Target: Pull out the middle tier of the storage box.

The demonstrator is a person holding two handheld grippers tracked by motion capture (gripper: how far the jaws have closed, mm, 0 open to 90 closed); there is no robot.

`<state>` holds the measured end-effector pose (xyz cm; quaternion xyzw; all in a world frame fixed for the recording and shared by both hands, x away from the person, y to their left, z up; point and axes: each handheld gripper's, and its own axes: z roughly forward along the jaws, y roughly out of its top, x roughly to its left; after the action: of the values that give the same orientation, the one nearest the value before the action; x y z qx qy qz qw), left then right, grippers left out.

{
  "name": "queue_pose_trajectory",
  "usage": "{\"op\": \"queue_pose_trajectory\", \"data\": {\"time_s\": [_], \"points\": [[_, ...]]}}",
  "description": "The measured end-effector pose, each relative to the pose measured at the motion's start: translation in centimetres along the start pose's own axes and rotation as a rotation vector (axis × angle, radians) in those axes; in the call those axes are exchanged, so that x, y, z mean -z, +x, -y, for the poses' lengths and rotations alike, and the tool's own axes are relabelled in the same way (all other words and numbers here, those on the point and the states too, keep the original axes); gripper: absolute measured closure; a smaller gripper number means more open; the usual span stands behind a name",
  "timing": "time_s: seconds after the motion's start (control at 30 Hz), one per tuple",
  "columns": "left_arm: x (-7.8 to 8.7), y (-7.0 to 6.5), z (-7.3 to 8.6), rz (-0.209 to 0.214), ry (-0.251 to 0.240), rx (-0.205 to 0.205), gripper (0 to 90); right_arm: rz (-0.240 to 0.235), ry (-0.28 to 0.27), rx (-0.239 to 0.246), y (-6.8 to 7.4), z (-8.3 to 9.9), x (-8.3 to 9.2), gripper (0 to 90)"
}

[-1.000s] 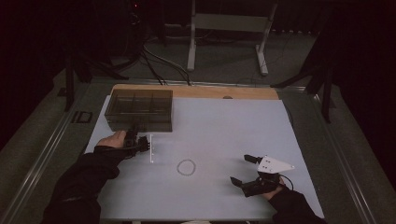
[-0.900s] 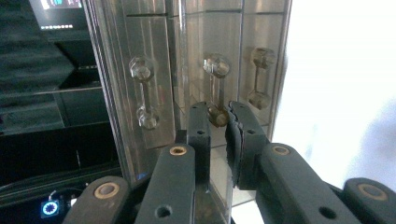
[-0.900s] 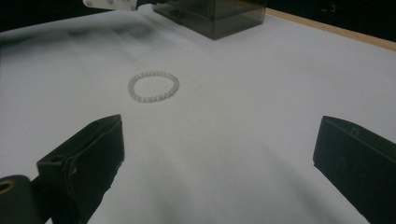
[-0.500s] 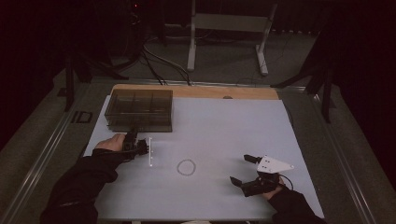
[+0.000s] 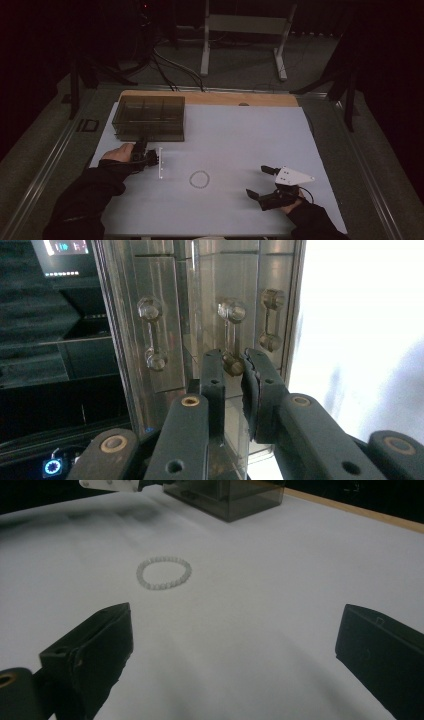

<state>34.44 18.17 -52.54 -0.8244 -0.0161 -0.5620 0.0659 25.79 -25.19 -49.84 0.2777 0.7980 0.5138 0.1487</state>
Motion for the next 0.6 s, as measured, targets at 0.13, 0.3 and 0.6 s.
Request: {"op": "queue_pose_trajectory", "data": {"time_s": [0.13, 0.3, 0.6], "points": [[0.0, 0.2, 0.1, 0.015, -0.009, 0.009, 81.6, 0.001, -0.002, 0.0, 0.1, 0.0, 0.0, 1.9], [0.0, 0.7, 0.3, 0.046, -0.019, 0.018, 80.9, 0.0, -0.001, 0.0, 0.0, 0.0, 0.0, 1.9], [0.2, 1.6, 1.1, 0.125, -0.088, 0.08, 76.4, -0.001, 0.004, -0.001, 0.0, 0.0, 0.0, 1.9]]}}
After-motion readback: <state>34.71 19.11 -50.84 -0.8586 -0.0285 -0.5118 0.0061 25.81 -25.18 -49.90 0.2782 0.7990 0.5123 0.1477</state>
